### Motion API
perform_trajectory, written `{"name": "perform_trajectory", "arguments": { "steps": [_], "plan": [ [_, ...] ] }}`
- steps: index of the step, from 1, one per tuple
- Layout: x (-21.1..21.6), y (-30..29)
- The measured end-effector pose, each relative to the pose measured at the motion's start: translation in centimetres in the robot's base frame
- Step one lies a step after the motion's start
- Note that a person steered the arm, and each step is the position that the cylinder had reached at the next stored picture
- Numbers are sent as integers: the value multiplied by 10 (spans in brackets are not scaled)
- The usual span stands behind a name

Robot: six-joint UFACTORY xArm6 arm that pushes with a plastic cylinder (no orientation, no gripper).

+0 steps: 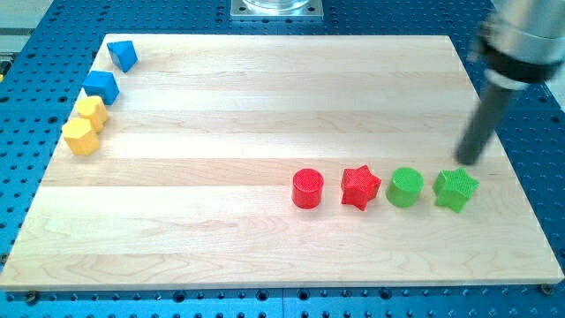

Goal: Push the green blocks to the bottom of the yellow hexagon

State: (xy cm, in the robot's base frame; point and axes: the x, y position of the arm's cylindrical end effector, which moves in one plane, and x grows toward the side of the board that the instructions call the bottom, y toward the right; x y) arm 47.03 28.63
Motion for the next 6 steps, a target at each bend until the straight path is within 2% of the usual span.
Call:
{"name": "perform_trajectory", "arguments": {
  "steps": [1,2,3,4,5,6],
  "plan": [
    [30,35],
    [55,14],
    [54,-35],
    [35,-50],
    [35,-113],
    [42,-99]
  ]
}}
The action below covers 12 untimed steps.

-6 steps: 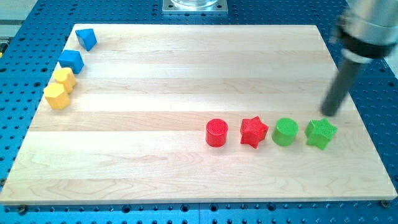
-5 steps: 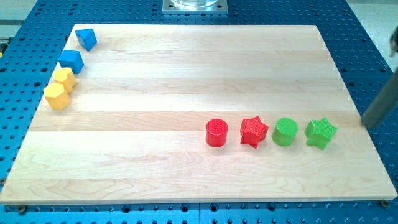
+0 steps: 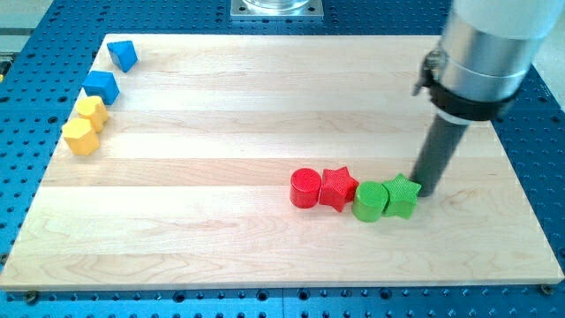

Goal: Push the green blocks to the bottom of the yellow hexagon

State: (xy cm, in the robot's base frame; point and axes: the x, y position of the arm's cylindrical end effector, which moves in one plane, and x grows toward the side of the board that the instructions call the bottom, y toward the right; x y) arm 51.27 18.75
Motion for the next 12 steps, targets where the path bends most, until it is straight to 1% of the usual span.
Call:
{"name": "perform_trajectory", "arguments": {
  "steps": [1,2,4,5,6,7,8,9,10,11,12],
  "plan": [
    [26,-20],
    [28,-75],
    [30,-205],
    [29,-255],
    [21,-235],
    [3,-245],
    [-5,-239],
    [-33,-231],
    [-46,-244],
    [-58,-281],
    [-59,-310]
  ]
}}
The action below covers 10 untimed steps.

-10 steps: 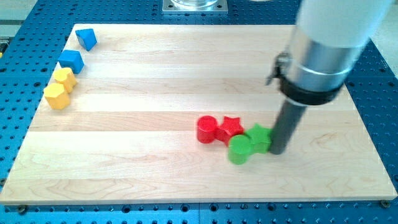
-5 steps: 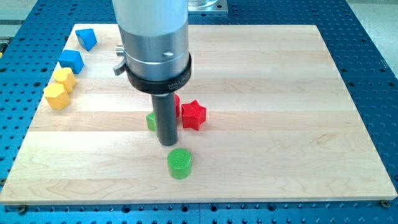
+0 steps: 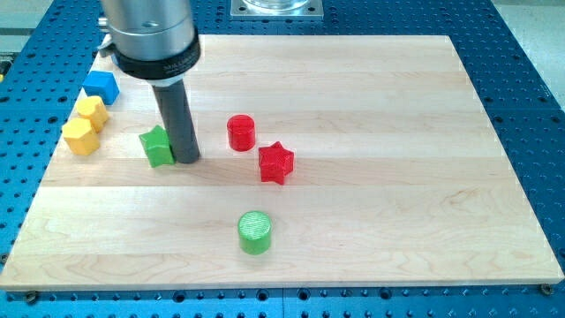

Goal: Push the green blocks to the bottom of the yellow hexagon

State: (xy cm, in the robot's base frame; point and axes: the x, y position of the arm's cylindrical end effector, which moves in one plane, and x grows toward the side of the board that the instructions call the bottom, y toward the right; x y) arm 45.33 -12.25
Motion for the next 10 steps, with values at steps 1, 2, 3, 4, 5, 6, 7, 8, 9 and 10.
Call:
{"name": "perform_trajectory", "arguments": {
  "steps": [1,2,3,4,5,6,7,8,9,10],
  "plan": [
    [-22,0],
    [-23,-25],
    [-5,-56],
    [17,-37],
    [29,-43],
    [30,-74],
    [30,-89],
    [31,-92],
    [31,-106],
    [31,-107]
  ]
}}
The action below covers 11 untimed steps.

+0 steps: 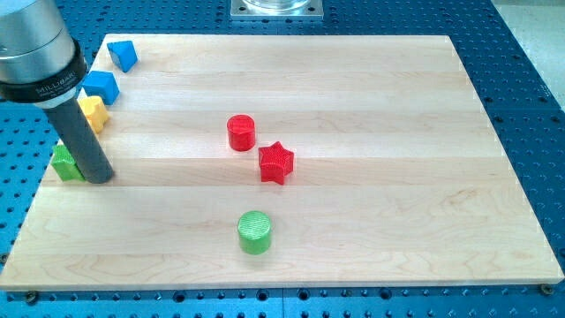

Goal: Push the green blocks to the bottom of the yellow hexagon

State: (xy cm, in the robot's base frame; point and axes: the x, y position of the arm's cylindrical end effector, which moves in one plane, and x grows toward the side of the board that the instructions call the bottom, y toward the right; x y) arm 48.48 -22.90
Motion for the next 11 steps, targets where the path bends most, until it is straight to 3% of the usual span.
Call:
{"name": "perform_trajectory", "arguments": {
  "steps": [3,5,6,7,8,9,11],
  "plan": [
    [37,13],
    [73,176],
    [60,247],
    [88,314],
    [108,290],
    [108,224],
    [69,91]
  ]
}}
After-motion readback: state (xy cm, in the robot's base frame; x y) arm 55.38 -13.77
